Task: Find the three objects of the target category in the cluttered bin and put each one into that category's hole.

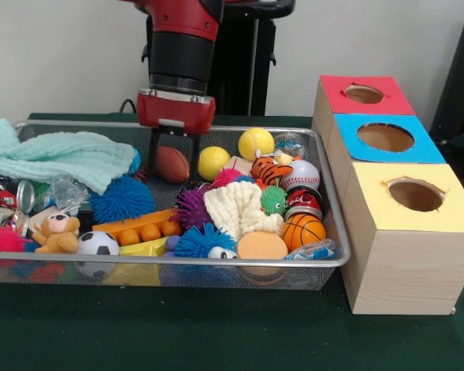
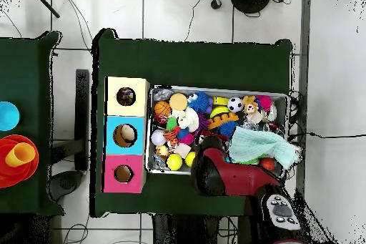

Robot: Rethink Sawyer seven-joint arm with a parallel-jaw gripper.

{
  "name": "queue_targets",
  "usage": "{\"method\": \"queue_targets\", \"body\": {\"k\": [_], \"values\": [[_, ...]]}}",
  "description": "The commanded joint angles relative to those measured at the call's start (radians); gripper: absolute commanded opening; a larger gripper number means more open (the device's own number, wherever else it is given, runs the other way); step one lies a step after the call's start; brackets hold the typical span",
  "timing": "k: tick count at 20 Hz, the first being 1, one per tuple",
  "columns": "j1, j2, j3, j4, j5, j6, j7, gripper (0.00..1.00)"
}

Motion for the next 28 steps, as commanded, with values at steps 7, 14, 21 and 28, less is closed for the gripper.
{"method": "queue_targets", "body": {"k": [7,14,21,28], "values": [[0.076,0.156,0.054,0.013,0.144,-0.171,0.228,1.0],[0.085,0.213,0.069,-0.003,0.16,-0.214,0.218,1.0],[0.057,0.266,0.085,-0.032,0.126,-0.252,0.198,1.0],[0.052,0.365,0.1,-0.106,0.118,-0.316,0.181,1.0]]}}
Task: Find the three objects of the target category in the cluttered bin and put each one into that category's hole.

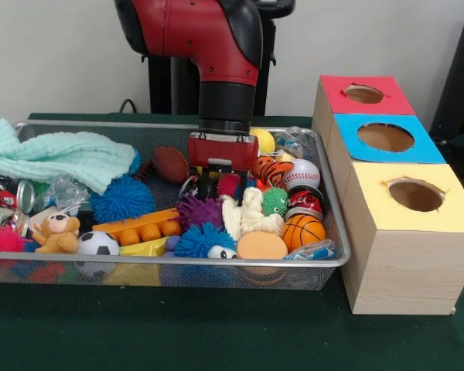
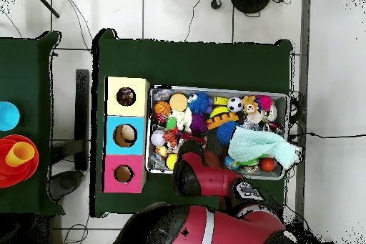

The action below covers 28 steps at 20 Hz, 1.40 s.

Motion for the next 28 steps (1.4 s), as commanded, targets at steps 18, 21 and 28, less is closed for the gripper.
{"method": "queue_targets", "body": {"k": [18,21,28], "values": [[0.023,0.153,-0.048,-0.077,0.135,-0.157,0.145,0.0],[-0.004,0.092,-0.084,-0.032,0.122,-0.101,0.147,0.0],[-0.043,-0.057,-0.14,0.036,0.058,0.025,0.113,0.0]]}}
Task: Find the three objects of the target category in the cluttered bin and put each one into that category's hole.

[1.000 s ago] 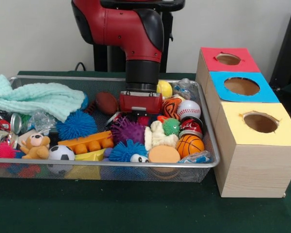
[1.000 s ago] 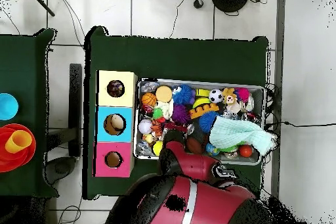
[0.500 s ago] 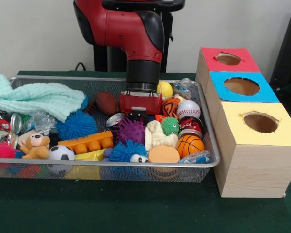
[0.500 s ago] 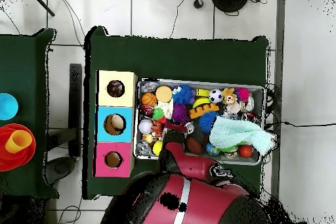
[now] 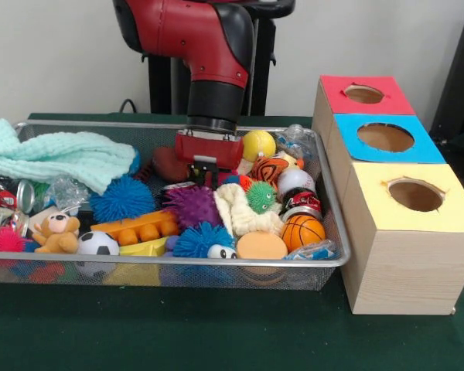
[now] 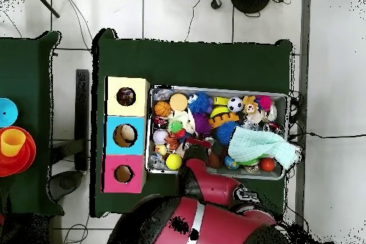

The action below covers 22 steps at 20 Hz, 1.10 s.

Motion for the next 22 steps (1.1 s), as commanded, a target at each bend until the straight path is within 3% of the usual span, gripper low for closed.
{"method": "queue_targets", "body": {"k": [1,12,22], "values": [[-0.064,-0.111,-0.058,0.018,0.016,0.183,0.11,0.0],[-0.113,-0.227,-0.053,0.031,-0.077,0.268,0.098,0.0],[-0.173,-0.229,-0.055,0.018,-0.154,0.253,0.099,0.0]]}}
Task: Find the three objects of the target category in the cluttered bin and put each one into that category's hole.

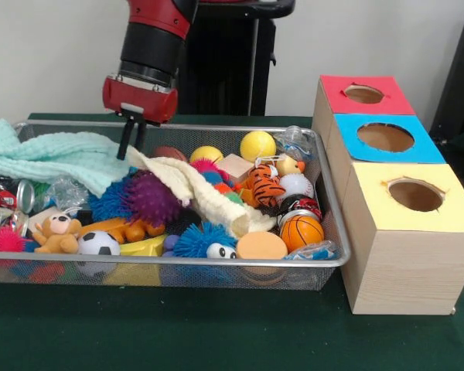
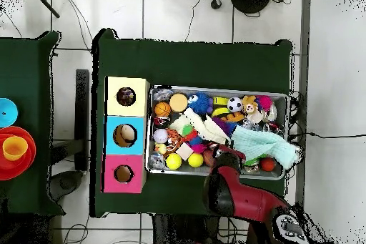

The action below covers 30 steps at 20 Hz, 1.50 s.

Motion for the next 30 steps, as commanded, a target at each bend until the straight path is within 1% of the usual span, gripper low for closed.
{"method": "queue_targets", "body": {"k": [1,4,9,13,14,16,20,23,24,26,28,30], "values": [[-0.058,-0.024,0.018,-0.031,-0.061,0.056,0.099,0.0],[-0.087,-0.038,0.024,-0.03,-0.092,0.075,0.093,0.0],[-0.156,-0.113,0.052,-0.013,-0.175,0.154,0.077,0.0],[-0.193,-0.169,0.078,-0.003,-0.217,0.207,0.077,0.0],[-0.19,-0.167,0.062,0.006,-0.226,0.19,0.08,0.0],[-0.213,-0.206,0.068,0.021,-0.254,0.213,0.078,0.0],[-0.287,-0.329,0.137,0.065,-0.306,0.332,0.059,0.0],[-0.34,-0.379,0.195,0.096,-0.324,0.382,0.053,0.0],[-0.348,-0.38,0.206,0.101,-0.326,0.386,0.055,0.0],[-0.336,-0.368,0.198,0.099,-0.321,0.375,0.064,0.0],[-0.306,-0.34,0.177,0.089,-0.309,0.354,0.078,0.0],[-0.293,-0.312,0.17,0.087,-0.301,0.33,0.092,0.0]]}}
